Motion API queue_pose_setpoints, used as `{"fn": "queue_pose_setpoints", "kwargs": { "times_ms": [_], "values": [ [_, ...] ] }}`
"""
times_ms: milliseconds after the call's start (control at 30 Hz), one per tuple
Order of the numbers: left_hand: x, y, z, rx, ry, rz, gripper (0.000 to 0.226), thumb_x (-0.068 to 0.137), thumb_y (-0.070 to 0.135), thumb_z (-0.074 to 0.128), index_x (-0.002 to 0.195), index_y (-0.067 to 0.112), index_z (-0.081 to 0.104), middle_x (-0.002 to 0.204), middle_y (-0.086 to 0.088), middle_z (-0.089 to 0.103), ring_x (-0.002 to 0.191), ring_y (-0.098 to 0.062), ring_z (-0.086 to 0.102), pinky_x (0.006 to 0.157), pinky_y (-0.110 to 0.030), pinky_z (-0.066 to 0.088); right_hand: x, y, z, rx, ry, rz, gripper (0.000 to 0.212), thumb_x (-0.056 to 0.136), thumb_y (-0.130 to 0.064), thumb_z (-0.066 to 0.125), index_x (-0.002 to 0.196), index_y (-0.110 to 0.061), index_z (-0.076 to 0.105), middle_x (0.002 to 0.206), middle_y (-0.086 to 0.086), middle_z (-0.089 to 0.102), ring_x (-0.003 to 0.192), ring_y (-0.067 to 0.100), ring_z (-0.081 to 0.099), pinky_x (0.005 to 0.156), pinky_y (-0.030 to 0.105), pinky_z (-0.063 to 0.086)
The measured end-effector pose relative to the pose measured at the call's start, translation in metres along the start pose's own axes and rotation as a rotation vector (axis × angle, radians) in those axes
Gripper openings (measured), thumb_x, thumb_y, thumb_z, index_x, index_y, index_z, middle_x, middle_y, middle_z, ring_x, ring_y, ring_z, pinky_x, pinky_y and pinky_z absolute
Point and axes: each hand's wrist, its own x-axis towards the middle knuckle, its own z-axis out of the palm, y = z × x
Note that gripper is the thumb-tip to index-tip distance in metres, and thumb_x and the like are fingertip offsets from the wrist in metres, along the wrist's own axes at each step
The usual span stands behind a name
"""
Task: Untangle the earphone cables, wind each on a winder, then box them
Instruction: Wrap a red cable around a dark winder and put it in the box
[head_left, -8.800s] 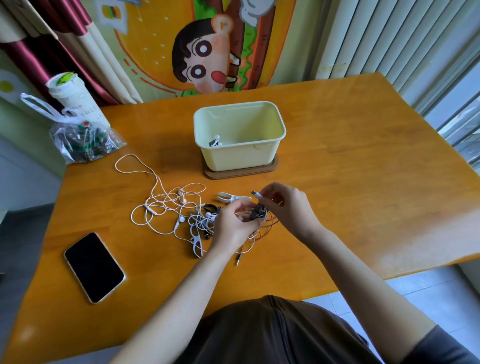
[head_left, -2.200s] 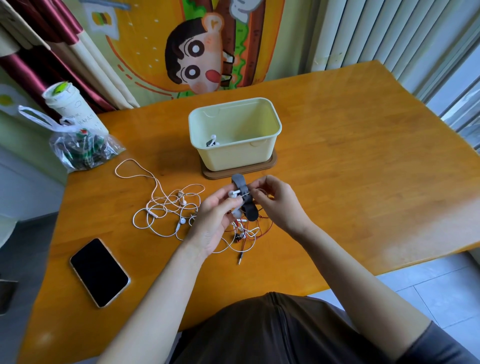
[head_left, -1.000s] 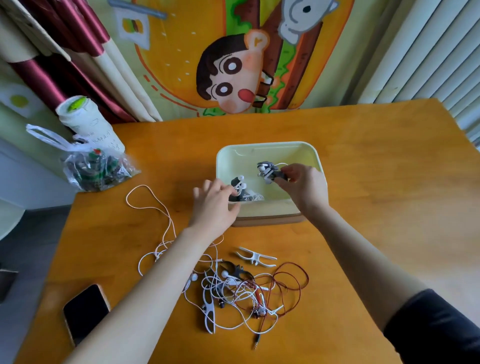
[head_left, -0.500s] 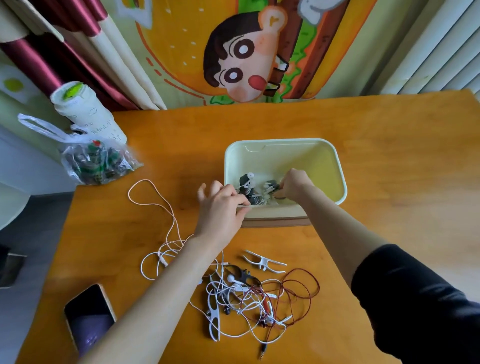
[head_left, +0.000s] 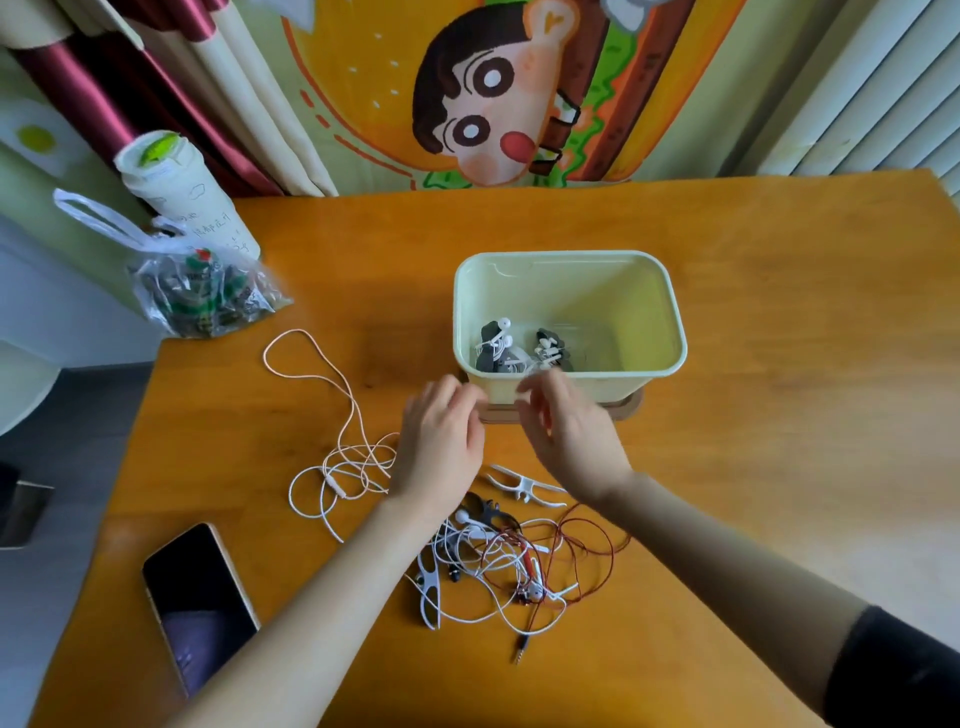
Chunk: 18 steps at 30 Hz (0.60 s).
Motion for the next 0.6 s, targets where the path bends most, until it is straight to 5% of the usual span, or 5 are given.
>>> {"fn": "queue_pose_setpoints", "kwargs": {
  "times_ms": [100, 200, 300, 433, 600],
  "values": [
    [-0.043, -0.01, 0.009, -0.092, -0.279, -0.103, 0.011, 0.091, 0.012, 0.057, 0.101, 0.015, 0.062, 0.101, 0.003, 0.053, 0.082, -0.013, 0.057, 0.065, -0.02, 0.048, -0.04, 0.016, 0.018, -0.103, -0.376, 0.112, 0.029, 0.096, -0.031, 0.05, 0.119, -0.014, 0.05, 0.111, 0.002, 0.054, 0.094, 0.019, 0.058, 0.071, 0.032, 0.051],
    [-0.077, -0.017, 0.023, -0.015, -0.576, -0.124, 0.033, 0.093, 0.04, 0.054, 0.121, 0.024, 0.053, 0.118, 0.009, 0.046, 0.091, -0.006, 0.049, 0.069, -0.014, 0.039, -0.068, 0.025, 0.031, -0.181, -0.67, 0.265, 0.054, 0.094, -0.041, 0.051, 0.139, -0.018, 0.033, 0.133, 0.003, 0.041, 0.12, 0.021, 0.046, 0.094, 0.033, 0.047],
    [-0.094, -0.021, 0.031, 0.099, -0.685, -0.089, 0.047, 0.091, 0.048, 0.054, 0.133, 0.027, 0.047, 0.129, 0.009, 0.042, 0.119, -0.013, 0.036, 0.093, -0.025, 0.038, -0.078, 0.03, 0.043, -0.261, -0.68, 0.308, 0.059, 0.095, -0.033, 0.052, 0.144, -0.017, 0.025, 0.136, 0.005, 0.038, 0.125, 0.023, 0.04, 0.099, 0.032, 0.043],
    [-0.099, -0.02, 0.033, 0.098, -0.661, -0.127, 0.043, 0.09, 0.04, 0.06, 0.13, 0.027, 0.052, 0.128, 0.007, 0.043, 0.12, -0.014, 0.035, 0.096, -0.027, 0.039, -0.074, 0.034, 0.041, -0.397, -0.593, 0.353, 0.033, 0.097, -0.017, 0.046, 0.131, -0.015, 0.046, 0.125, 0.005, 0.049, 0.111, 0.023, 0.052, 0.086, 0.033, 0.051],
    [-0.093, -0.018, 0.031, 0.059, -0.647, -0.163, 0.038, 0.089, 0.041, 0.061, 0.125, 0.029, 0.055, 0.126, 0.006, 0.047, 0.119, -0.015, 0.038, 0.099, -0.031, 0.034, -0.067, 0.017, 0.02, -0.431, -0.477, 0.209, 0.035, 0.098, -0.035, 0.044, 0.127, -0.019, 0.055, 0.121, -0.001, 0.06, 0.108, 0.021, 0.046, 0.087, 0.028, 0.038]
  ]
}}
